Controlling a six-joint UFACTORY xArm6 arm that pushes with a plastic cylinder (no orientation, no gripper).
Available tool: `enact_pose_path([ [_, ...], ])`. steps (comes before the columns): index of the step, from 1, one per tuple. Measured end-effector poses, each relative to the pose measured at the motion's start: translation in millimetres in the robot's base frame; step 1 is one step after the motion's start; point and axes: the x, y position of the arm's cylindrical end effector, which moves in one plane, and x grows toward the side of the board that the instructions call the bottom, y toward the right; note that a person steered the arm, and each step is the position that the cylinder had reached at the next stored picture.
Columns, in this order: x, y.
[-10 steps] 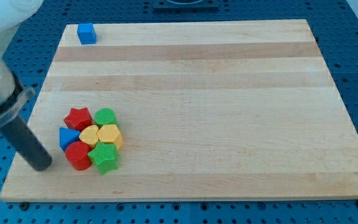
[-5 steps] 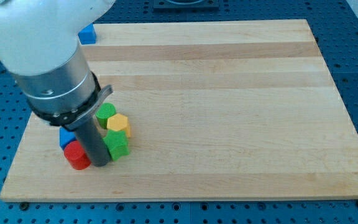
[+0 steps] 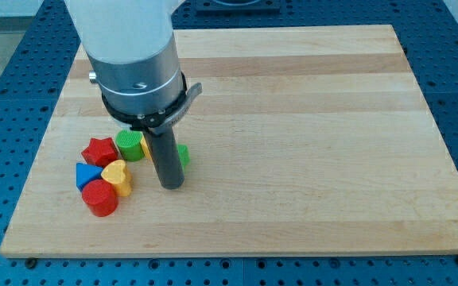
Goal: Push the green star along with yellow hexagon towards center left
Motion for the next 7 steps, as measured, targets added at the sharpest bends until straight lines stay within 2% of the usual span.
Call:
enact_pose_path([
  [3, -58.1, -2.4],
  [5, -102.6, -43.3],
  [7, -101.2, -88.6],
])
